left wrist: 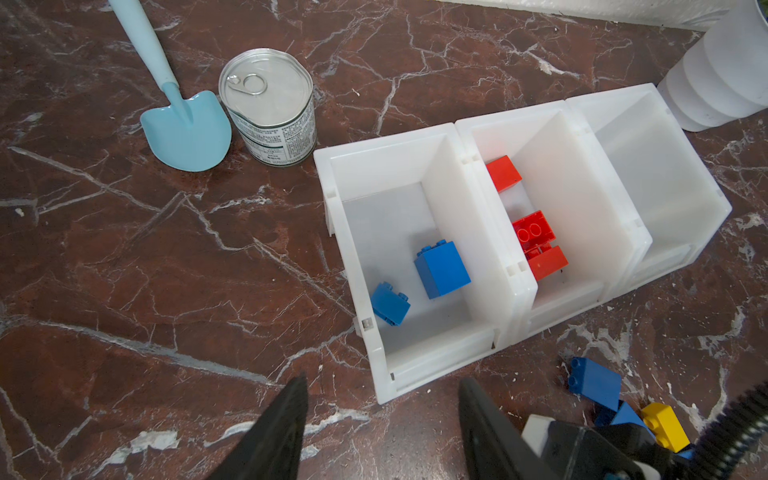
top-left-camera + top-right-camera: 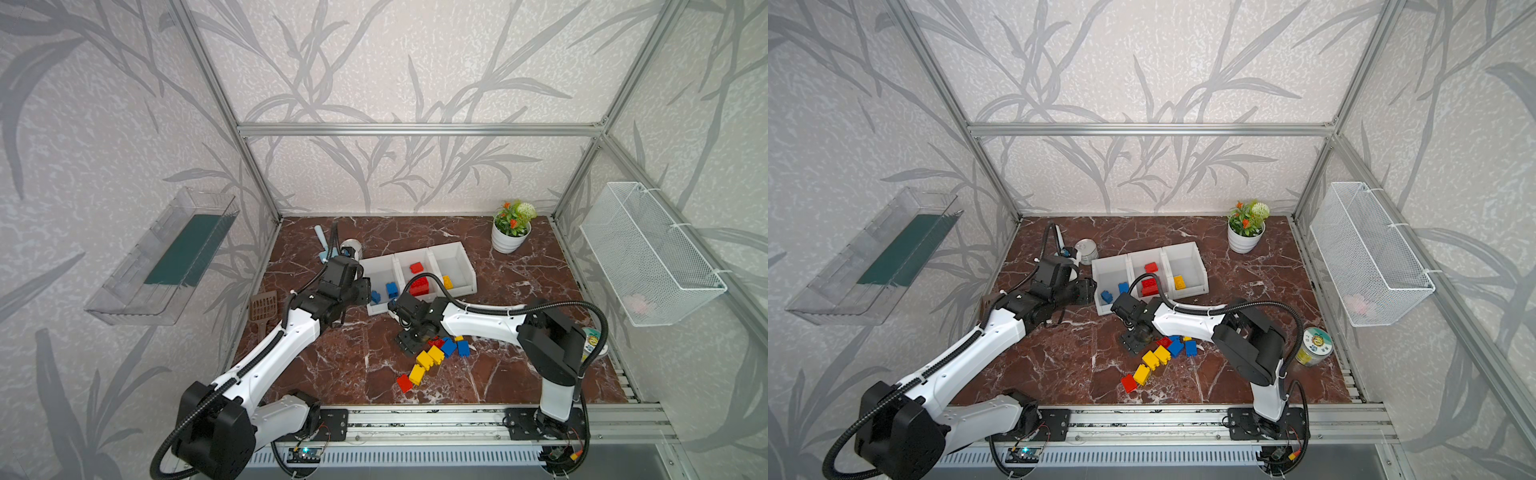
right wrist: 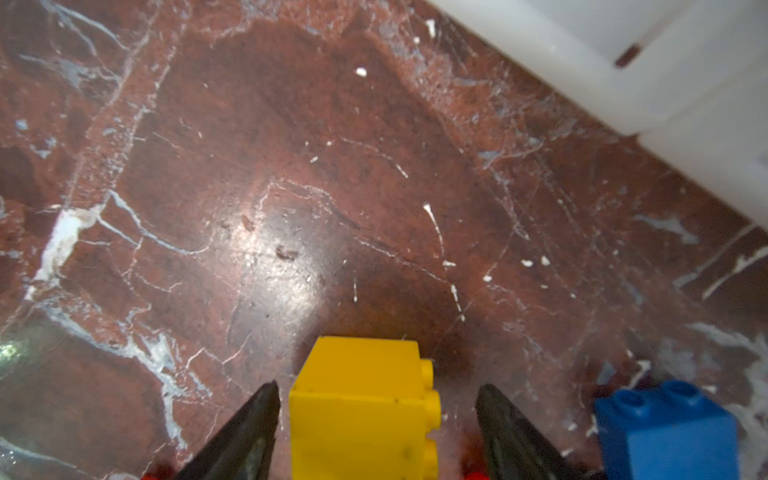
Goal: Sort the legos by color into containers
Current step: 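Lower the right gripper onto a yellow brick while the left gripper withdraws, then carry the yellow brick with the right gripper into the farthest compartment, release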
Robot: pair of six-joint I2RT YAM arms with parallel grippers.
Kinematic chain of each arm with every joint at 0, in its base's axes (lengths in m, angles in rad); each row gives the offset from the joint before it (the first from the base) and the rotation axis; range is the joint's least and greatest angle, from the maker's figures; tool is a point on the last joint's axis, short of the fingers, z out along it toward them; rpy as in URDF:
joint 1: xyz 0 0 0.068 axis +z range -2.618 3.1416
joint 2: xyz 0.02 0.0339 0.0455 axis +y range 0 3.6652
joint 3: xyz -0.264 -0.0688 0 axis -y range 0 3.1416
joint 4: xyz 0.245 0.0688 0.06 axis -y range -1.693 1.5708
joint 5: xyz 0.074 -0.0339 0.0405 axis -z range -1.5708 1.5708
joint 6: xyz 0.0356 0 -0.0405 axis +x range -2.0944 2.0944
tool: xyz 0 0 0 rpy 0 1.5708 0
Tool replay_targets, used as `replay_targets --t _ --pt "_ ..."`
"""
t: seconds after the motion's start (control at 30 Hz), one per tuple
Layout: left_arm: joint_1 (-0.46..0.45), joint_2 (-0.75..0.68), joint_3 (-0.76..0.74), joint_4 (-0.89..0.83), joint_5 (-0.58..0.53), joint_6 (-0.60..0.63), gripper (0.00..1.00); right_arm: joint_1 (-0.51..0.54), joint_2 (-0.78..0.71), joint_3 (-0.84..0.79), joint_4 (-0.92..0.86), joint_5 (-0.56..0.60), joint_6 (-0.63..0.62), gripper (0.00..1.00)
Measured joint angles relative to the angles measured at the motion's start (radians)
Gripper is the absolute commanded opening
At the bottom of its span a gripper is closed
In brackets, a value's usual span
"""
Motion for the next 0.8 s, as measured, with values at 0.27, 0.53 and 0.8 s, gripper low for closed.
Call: replay_targets --t 0.27,0.53,0.8 --pt "0.0 0.0 -0.002 0.0 0.0 -0.007 0.6 0.0 0.035 0.021 0.0 0.006 0.0 0.53" --pt "0.0 -0.001 -0.004 0.0 0.0 -0.008 0.6 0.0 0.038 0.024 0.002 0.011 0.0 0.39" --pt "0.0 -0.011 -0.021 0.001 0.0 -0.016 0.6 0.0 0.026 0.02 -0.008 0.03 -0.005 0.37"
